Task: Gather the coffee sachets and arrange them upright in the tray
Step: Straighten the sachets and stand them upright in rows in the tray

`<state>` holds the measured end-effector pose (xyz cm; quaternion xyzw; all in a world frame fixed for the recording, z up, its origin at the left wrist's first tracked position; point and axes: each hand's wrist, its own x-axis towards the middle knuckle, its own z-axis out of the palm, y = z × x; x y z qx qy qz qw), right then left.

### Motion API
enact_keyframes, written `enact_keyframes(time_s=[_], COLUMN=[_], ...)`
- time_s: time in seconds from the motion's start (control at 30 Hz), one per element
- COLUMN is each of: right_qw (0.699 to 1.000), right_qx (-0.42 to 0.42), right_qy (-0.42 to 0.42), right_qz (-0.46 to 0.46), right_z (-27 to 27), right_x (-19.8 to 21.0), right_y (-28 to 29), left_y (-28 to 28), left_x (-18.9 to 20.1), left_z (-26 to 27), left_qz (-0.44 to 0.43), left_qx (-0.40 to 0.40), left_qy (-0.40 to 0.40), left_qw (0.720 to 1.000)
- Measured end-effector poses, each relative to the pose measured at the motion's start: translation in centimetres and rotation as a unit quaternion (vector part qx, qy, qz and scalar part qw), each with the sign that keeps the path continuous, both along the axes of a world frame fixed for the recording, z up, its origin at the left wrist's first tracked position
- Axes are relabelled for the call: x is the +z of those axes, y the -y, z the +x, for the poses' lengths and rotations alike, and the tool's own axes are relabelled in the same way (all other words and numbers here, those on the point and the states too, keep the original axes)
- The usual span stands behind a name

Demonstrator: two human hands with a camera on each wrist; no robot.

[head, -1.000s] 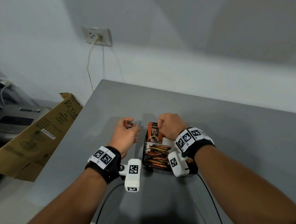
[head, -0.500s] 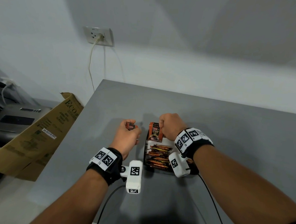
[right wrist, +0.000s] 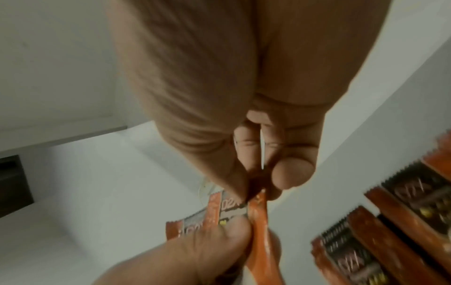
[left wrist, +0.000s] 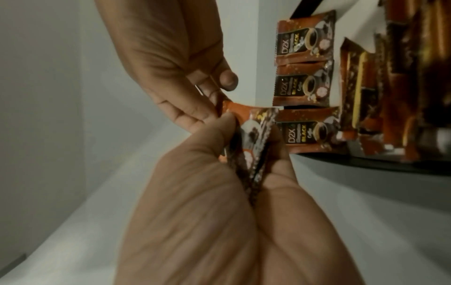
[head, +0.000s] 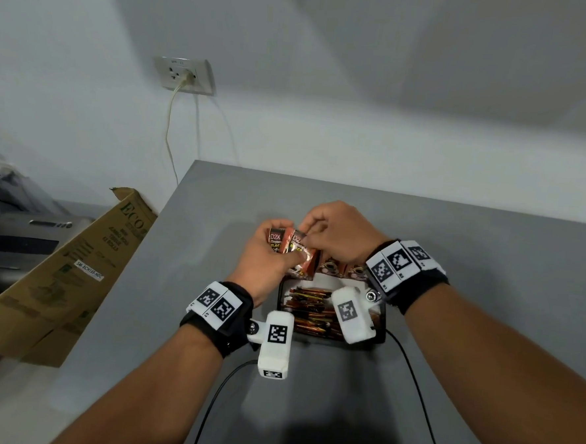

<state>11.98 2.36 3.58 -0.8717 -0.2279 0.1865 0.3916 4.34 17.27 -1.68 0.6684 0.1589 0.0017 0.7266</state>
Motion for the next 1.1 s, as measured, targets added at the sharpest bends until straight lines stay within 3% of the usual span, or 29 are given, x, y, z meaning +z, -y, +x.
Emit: enact_keyframes(time_s=[0.17, 0.3, 0.67, 0.93, 1.1], right_qw=[0.994, 0.978, 0.966, 0.964, 0.989], right_qx=[-0.048, -0.028, -0.012, -0.018, -0.055], right_qy=[0.042, 0.063, 0.08, 0.102, 0.09], right_qz=[-0.088, -0.197, -0.246, -0.246, -0.102], right_z=[1.4, 1.4, 1.5, 1.5, 0.7], right_x=[0.2, -2.2, -5.7, -5.7, -3.6], right_y=[3.5, 4.4, 2.4, 2.6, 2.9], left_y=[0.0, -0.4, -1.0, -0.5, 0.0], left_x=[0.2, -0.2, -0.6, -0.5, -0.4], left_z=[0.3, -0.3, -1.5, -1.4, -1.1], left_qz=[0.015, 0.026, 0.047, 0.049, 0.094], left_qx=[0.051, 0.049, 0.036, 0.028, -0.015], left_qy=[-0.039, -0.066, -0.081, -0.08, -0.06], left_qw=[0.998, 0.996, 0.995, 0.995, 0.994])
